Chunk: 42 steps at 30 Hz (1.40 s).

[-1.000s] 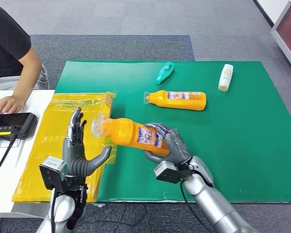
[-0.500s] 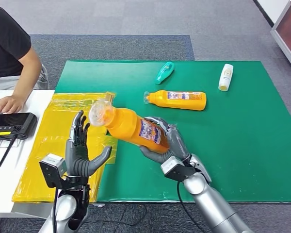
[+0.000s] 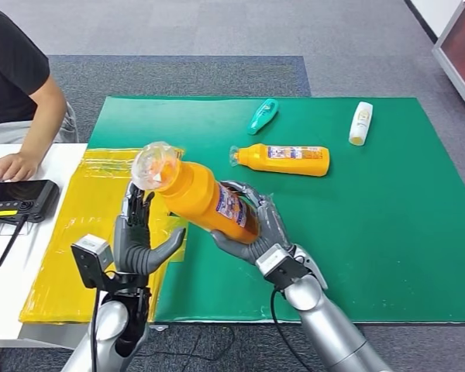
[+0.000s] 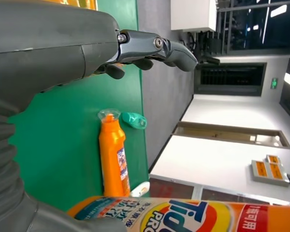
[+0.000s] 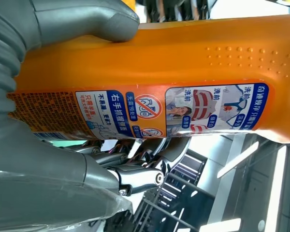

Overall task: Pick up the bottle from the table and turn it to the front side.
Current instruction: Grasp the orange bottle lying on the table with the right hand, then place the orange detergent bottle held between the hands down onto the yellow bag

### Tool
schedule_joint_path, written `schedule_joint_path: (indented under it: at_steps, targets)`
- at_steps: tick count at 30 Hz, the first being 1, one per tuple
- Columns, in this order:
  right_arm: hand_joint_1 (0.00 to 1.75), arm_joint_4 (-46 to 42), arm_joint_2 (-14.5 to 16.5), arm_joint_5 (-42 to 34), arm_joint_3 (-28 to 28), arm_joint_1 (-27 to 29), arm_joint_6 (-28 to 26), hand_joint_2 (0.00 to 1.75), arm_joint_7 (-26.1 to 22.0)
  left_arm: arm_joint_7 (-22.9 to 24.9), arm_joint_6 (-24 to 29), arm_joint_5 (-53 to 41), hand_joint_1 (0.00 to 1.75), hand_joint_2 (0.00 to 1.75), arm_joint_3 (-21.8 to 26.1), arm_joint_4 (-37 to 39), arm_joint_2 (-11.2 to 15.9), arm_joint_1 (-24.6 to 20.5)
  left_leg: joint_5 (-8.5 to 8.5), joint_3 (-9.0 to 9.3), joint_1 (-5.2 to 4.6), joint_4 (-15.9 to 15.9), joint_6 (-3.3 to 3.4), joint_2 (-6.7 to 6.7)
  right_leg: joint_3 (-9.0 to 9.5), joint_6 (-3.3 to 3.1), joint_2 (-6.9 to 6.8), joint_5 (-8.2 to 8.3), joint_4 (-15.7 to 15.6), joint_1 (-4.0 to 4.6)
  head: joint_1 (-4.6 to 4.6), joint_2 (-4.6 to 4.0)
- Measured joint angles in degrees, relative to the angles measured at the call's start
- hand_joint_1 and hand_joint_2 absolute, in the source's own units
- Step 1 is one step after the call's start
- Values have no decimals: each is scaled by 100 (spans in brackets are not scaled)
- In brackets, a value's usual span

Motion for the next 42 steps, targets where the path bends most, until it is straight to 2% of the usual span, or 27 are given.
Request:
schedule_joint_path:
  at_steps: [6,26,42]
  targets:
    - [175,18,93,-63,78,-13,7,175,0,-36,-25,-4,0,175,-94,120,1,-199,0,-2,0,0,0,0,-1,0,0,0,0,0,0,0]
    - [175,293,196,-41,214,-158,-184,175,-15,-80,83,-287,0,175,-255,205,41,-407,0,-6,0,0,0,0,-8,0,0,0,0,0,1,0]
    - [175,388,196,-75,340,-159,-163,175,-57,-97,106,-355,0,175,-554,-53,121,-515,0,-13,0,0,0,0,-16,0,1,0,0,0,-1,0]
